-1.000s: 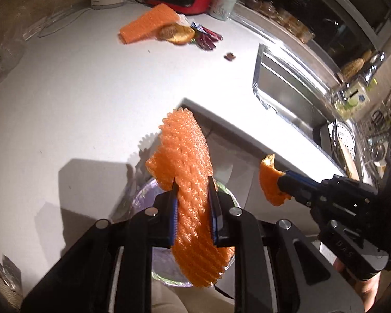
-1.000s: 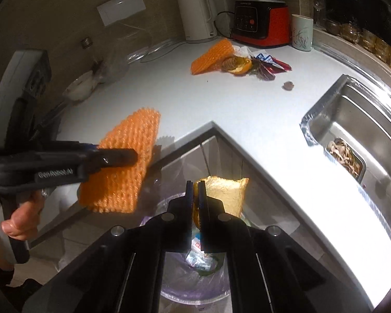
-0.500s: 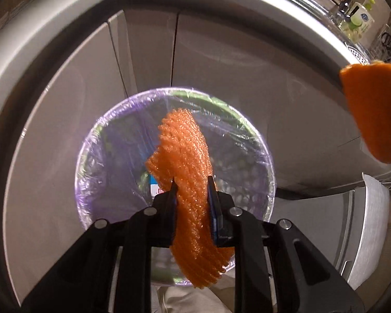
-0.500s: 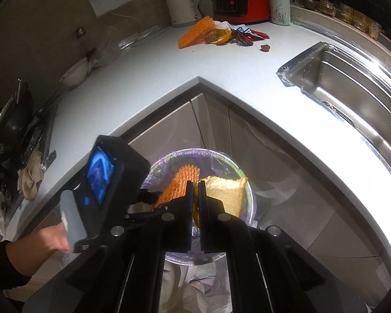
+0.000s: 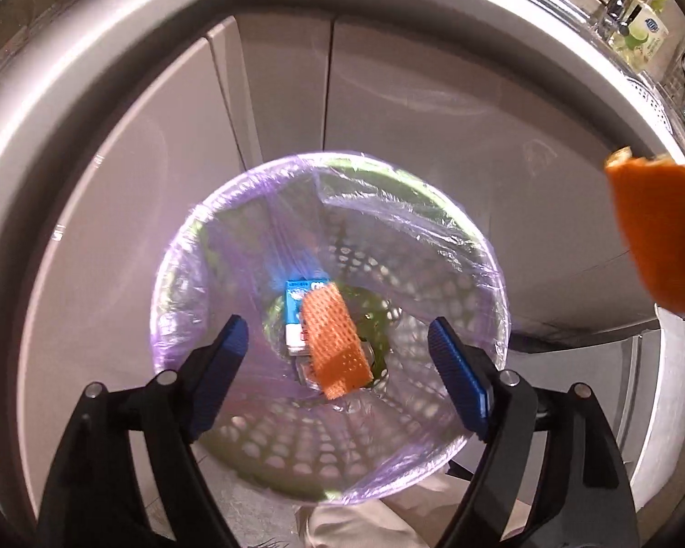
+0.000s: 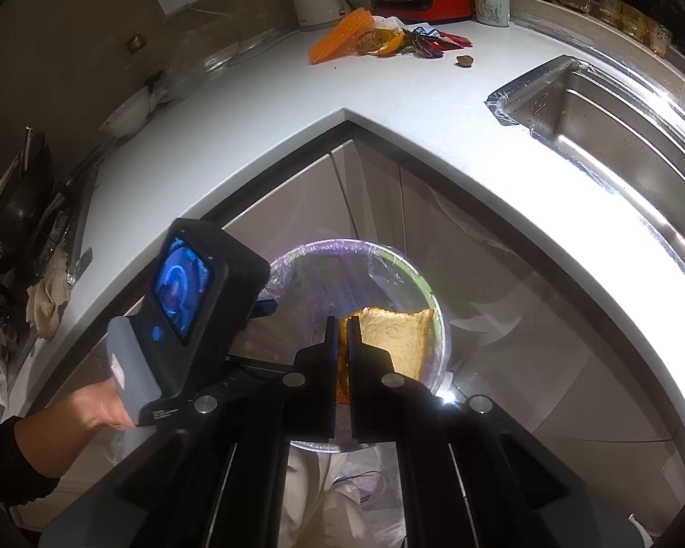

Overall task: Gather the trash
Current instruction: 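Carry net and bread crust over the bin and open both grippers, then grasp the second orange foam net with the left gripper while the right gripper grasps the chestnut, then carry net and chestnut over the bin and open both grippers to drop them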

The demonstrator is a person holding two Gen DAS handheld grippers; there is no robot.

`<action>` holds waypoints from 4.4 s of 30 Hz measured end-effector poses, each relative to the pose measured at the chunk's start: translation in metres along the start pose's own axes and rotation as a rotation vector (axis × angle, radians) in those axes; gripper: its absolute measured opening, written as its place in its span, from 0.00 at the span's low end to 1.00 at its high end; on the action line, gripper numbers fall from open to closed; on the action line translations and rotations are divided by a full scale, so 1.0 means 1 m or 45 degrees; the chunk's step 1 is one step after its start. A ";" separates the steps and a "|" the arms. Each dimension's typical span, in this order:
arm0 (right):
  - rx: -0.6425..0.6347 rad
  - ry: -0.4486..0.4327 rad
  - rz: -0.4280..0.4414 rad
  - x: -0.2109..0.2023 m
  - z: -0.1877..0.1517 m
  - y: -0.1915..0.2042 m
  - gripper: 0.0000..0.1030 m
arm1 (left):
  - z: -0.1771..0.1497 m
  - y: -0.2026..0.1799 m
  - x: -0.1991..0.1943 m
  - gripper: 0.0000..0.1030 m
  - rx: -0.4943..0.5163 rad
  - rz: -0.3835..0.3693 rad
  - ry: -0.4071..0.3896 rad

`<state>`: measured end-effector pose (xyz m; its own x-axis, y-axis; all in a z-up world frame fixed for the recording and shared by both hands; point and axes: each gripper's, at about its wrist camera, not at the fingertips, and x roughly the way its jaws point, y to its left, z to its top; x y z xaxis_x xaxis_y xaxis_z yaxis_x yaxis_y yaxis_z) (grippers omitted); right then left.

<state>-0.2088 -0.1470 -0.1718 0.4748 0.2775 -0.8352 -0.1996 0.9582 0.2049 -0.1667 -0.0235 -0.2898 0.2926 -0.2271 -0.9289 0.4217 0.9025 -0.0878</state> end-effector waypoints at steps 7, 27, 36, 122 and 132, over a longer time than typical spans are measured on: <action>0.052 0.082 0.102 0.045 -0.002 -0.005 0.05 | -0.004 0.022 -0.070 0.90 -0.041 0.088 -0.125; 0.042 0.084 -0.015 0.074 0.049 0.004 0.96 | 0.061 0.075 -0.123 0.92 -0.115 0.215 -0.244; 0.117 -0.117 -0.136 0.022 0.114 -0.017 0.98 | 0.148 0.101 -0.111 0.92 -0.086 0.133 -0.329; 0.017 -0.209 -0.166 0.035 0.122 -0.041 0.24 | 0.159 0.100 -0.116 0.10 0.047 -0.178 -0.404; -0.023 -0.166 -0.094 -0.003 0.029 -0.010 0.24 | 0.047 0.034 -0.119 0.10 0.061 -0.156 -0.293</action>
<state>-0.1836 -0.1555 -0.1571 0.5958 0.2138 -0.7741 -0.1745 0.9753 0.1351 -0.1472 0.0168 -0.1653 0.4217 -0.4161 -0.8056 0.5046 0.8459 -0.1727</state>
